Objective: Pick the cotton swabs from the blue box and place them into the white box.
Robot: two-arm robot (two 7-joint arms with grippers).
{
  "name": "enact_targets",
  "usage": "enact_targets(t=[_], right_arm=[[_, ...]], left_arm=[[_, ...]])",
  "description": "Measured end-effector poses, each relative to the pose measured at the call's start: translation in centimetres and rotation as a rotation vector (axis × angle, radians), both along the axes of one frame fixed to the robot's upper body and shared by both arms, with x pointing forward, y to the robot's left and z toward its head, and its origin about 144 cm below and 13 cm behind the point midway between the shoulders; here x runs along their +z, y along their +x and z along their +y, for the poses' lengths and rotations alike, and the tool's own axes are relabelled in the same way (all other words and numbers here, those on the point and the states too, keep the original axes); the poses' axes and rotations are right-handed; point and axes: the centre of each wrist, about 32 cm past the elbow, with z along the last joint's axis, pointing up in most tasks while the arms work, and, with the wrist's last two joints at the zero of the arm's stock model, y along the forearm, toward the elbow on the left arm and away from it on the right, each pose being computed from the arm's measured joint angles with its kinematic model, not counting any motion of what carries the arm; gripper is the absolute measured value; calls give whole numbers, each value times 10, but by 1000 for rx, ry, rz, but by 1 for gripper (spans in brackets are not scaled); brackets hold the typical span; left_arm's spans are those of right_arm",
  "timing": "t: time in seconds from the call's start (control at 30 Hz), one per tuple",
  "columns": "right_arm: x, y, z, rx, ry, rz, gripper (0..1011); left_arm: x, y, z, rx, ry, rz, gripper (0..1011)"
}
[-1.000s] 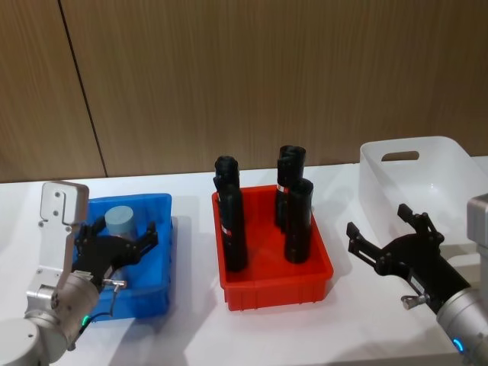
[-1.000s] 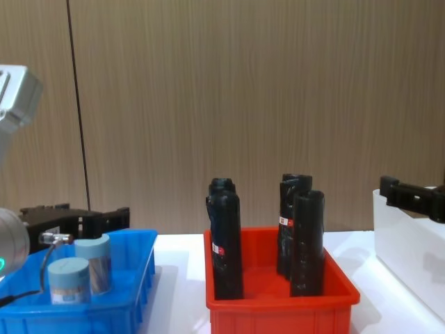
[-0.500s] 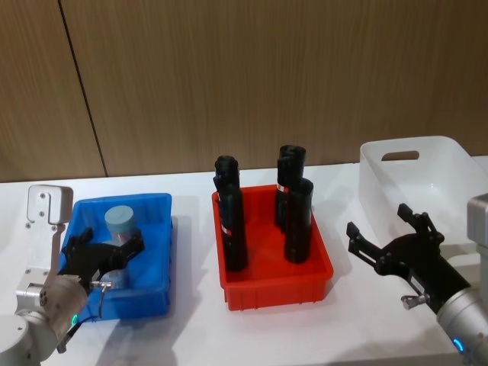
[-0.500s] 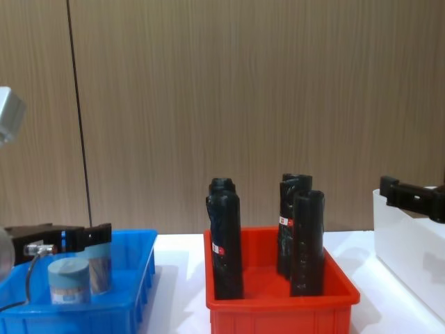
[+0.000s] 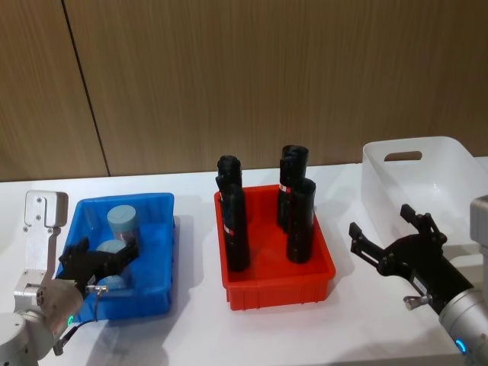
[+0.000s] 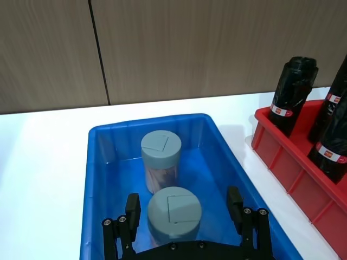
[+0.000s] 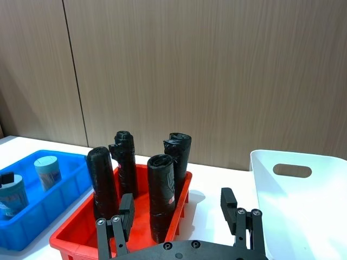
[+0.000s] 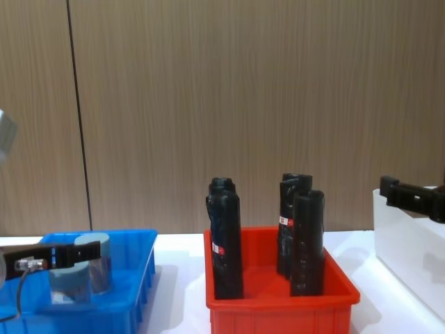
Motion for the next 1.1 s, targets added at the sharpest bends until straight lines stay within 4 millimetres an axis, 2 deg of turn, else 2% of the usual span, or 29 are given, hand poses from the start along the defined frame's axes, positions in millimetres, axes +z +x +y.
enact_targets(t=[0.67,0.9,0.97,1.0,1.1], right_arm=[[0,0,0,0,0,0,1002],[0,0,0,0,0,0,1002],[0,0,0,0,0,0,1002],[0,0,0,0,0,0,1002],[0,0,0,0,0,0,1002]], left_arm=[[-10,13,10,-8,1,44,1003],[-13,18,12,-24,4,58,856],[-13,18,13,-26,5,60,762],[-13,19,13,-27,5,60,762],[-14,20,13,-29,6,63,676]])
